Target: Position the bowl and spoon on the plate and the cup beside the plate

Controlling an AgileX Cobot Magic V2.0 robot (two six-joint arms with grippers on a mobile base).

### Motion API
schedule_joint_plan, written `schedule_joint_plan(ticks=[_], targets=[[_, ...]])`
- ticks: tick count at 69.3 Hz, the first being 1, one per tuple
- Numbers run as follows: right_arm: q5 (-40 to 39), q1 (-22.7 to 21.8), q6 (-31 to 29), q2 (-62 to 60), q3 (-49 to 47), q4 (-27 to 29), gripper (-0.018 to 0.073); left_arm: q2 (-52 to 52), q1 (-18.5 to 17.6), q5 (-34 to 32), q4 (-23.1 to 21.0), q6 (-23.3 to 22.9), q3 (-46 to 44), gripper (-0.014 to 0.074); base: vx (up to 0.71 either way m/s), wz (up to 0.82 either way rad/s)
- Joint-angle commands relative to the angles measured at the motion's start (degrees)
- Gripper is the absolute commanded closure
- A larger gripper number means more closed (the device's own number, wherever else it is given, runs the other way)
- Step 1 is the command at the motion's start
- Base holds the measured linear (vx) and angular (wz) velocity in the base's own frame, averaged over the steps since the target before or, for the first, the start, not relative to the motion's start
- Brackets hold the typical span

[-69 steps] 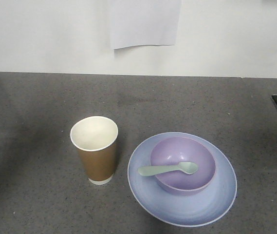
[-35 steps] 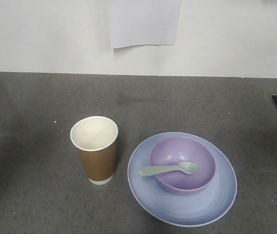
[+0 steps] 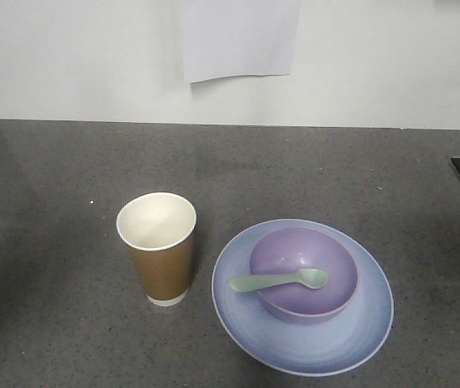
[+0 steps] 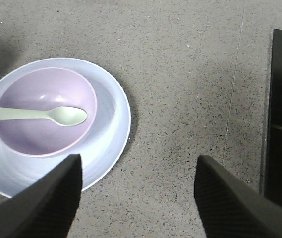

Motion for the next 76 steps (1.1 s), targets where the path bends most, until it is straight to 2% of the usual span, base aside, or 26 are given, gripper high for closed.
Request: schedule_joint_plan(ticks=[1,14,27,38,76], targets=[[-7.18,-0.18,0.28,-2.98,2.65,-0.88,0.0095,-1.48,-0.14,-4.71,0.71,-0.38,-0.64,0.0145,0.0,0.0],[-12.1,-0.18,0.28,-8.07,9.24,-0.88,0.0151,-2.79,-0.14,-4.87,0.75,-0.02,-0.09,0.033,0.0,0.0],[-12.78,-0.18,0.28,-8.62,10.2,-0.82,0.0337,-2.73,-0.14,-5.71,0.75,0.07,0.83,0.0607,0.0,0.0],[-13.41,-0.18,0.28,-8.62,10.2,-1.01,0.0573,-2.73,-0.14,-6.84,0.81,0.07,1.2,0.0604,0.0,0.0],[-12.9,-0.18,0.23,-8.62,10.2,-0.84,0.057,-2.73,-0.14,-7.22,0.18,-0.14,1.2,0.0604,0.0,0.0]])
